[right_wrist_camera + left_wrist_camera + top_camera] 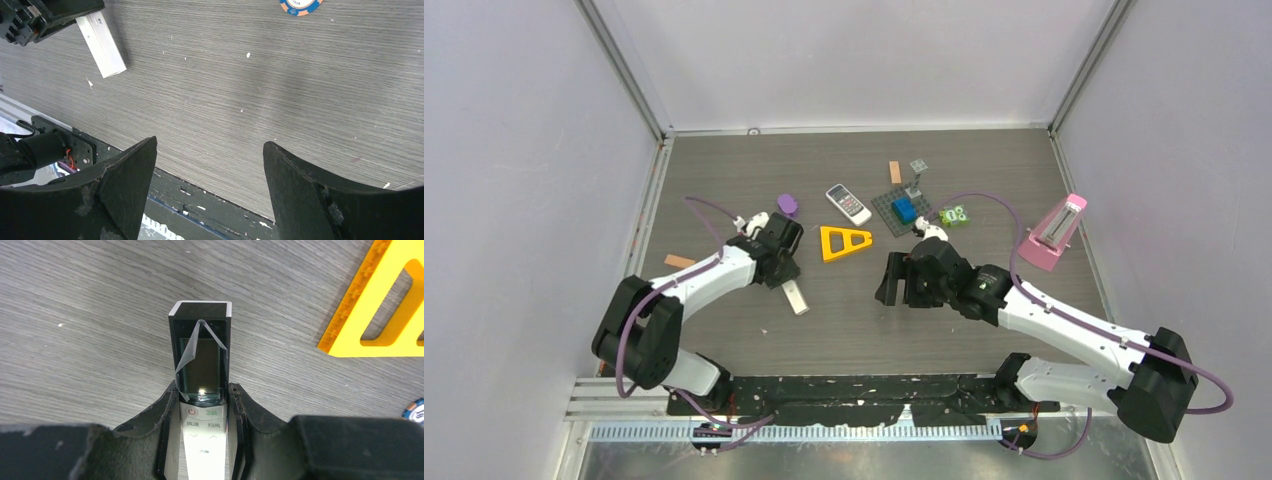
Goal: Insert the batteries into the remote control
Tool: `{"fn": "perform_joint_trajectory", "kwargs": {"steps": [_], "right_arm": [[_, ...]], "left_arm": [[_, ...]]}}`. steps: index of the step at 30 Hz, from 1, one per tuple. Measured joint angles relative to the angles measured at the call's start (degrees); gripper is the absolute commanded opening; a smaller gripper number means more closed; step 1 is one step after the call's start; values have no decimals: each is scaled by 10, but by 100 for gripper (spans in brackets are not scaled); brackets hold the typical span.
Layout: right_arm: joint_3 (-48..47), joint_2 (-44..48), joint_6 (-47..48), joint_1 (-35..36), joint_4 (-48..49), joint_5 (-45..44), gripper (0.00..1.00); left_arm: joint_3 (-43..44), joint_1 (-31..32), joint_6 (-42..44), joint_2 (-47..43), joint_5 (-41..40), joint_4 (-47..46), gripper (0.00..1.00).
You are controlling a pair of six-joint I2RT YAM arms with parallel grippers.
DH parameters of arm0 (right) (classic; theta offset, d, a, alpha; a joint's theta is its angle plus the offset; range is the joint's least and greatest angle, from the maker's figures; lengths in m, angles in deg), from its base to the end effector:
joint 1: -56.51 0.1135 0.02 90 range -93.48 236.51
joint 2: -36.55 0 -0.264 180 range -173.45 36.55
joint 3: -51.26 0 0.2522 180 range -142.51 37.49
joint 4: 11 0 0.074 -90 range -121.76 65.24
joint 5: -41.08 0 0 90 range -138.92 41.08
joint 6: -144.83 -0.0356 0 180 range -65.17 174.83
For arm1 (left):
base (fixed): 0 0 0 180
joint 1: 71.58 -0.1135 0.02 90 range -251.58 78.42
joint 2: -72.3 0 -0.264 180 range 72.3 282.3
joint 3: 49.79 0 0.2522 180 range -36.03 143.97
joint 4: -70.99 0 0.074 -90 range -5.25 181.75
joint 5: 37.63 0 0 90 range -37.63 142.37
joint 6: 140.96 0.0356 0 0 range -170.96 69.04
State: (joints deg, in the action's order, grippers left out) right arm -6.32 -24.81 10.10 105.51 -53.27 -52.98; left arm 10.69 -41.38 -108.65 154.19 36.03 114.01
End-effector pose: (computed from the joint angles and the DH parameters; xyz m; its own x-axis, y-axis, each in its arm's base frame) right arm 0.1470 0.1652 0.2497 -0.8427 0.1006 -0.5289 -0.1795 0.8737 0.4522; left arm 0.2334 -0.1243 0.1852 -0.7360 -0.5100 -0.4452 -0.4570 0.8594 -0.2291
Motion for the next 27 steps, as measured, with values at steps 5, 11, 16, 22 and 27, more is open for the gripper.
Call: {"fn": "perform_joint_trajectory", "kwargs": {"steps": [5, 11, 16, 22, 27], "right_arm": [[0, 4, 1, -1, -9, -8, 83], [-5, 11, 7, -8, -34, -23, 82], [-25, 18, 12, -16, -74, -42, 83], [-69, 61, 31, -19, -135, -93, 87], [-101, 136, 56, -19, -190, -155, 99]], "left_arm": [[3, -2, 11, 30, 11, -2, 48], [3, -2, 21, 34, 16, -2, 85], [3, -2, 31, 33, 14, -1, 100], [4, -2, 49, -44, 12, 35, 100], [50, -2, 85, -172, 20, 126, 100]]}}
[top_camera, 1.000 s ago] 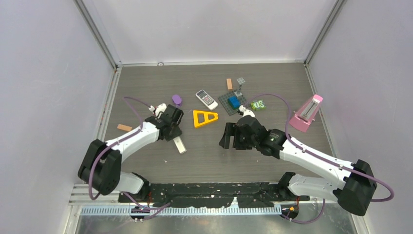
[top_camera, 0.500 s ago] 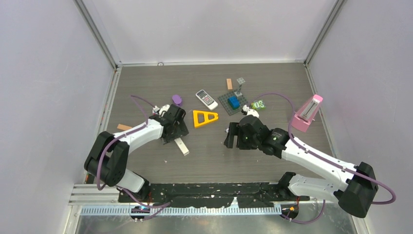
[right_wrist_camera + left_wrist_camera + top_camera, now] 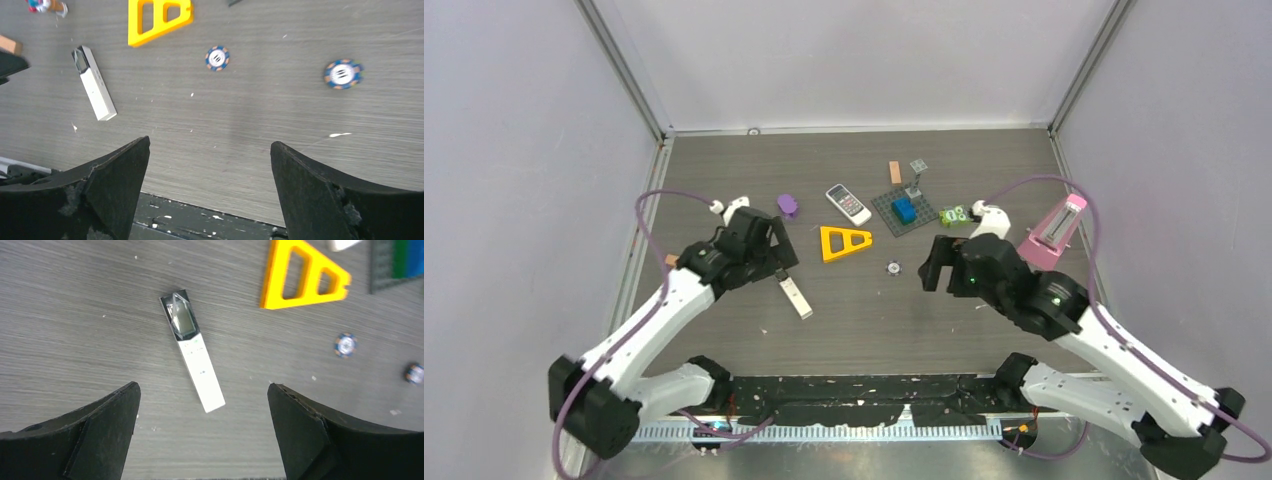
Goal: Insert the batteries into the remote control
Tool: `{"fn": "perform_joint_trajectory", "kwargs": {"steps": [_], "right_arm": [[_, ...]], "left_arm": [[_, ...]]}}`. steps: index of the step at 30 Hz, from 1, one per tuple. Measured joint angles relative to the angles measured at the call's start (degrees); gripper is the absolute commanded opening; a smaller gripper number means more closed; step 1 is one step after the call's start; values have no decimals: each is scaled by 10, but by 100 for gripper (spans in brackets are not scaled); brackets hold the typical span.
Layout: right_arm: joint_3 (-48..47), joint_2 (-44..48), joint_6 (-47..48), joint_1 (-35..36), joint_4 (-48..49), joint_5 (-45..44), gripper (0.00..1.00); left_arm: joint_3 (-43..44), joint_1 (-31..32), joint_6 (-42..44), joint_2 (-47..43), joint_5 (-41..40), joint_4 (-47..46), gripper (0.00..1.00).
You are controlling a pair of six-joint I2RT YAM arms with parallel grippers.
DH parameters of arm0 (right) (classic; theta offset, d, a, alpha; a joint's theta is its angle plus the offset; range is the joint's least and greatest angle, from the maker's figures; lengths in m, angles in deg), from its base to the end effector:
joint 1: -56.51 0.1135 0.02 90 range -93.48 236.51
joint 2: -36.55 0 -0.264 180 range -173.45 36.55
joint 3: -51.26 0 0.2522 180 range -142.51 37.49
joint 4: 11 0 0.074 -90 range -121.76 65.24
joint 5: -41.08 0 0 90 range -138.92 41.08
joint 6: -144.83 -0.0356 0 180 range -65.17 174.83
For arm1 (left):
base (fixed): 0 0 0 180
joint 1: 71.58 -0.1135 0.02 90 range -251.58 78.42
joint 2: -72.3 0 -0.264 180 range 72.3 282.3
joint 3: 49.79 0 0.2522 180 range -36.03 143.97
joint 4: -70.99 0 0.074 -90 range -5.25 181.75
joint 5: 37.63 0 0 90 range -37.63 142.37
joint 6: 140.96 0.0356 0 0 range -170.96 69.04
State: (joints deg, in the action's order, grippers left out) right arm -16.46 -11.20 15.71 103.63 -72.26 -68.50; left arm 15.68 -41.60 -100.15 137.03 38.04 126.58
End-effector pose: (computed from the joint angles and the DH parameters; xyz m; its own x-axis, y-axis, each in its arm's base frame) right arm 0.1178 0.1094 0.3241 -0.6759 0.1458 -0.7225 -0.1194 0.9456 0.3025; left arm 0.1966 -0.1033 0.2668 -0.7359 -0.4221 -0.5294 -0.3003 0.9043 -0.3035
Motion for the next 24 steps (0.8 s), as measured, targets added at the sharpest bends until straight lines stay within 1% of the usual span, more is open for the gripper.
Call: {"fn": "perform_joint_trajectory", "kwargs": {"steps": [2, 5, 6, 9, 12, 14, 18, 24], "right_arm": [[-16, 33, 9, 0, -25, -25, 96], [-56, 81, 20, 0, -69, -71, 95], [-78, 97, 25, 0, -89, -94, 95], [-137, 130, 31, -1, -128, -144, 95], [-194, 154, 40, -1, -162, -193, 95], [-217, 168, 47, -1, -178, -217, 95], [-248, 198, 54, -1, -201, -254, 95], [-259, 226, 59, -1, -213, -280, 95]], "left_arm": [[10, 0, 16, -52, 7, 22, 100], [9, 0, 38, -155, 25, 52, 100], [8, 0, 50, -199, 35, 61, 100], [8, 0, 70, -292, 50, 81, 100], [12, 0, 85, -380, 56, 112, 100], [24, 0, 94, -422, 56, 136, 100], [62, 0, 104, -465, 59, 174, 100], [99, 0, 120, -477, 59, 207, 100]]}}
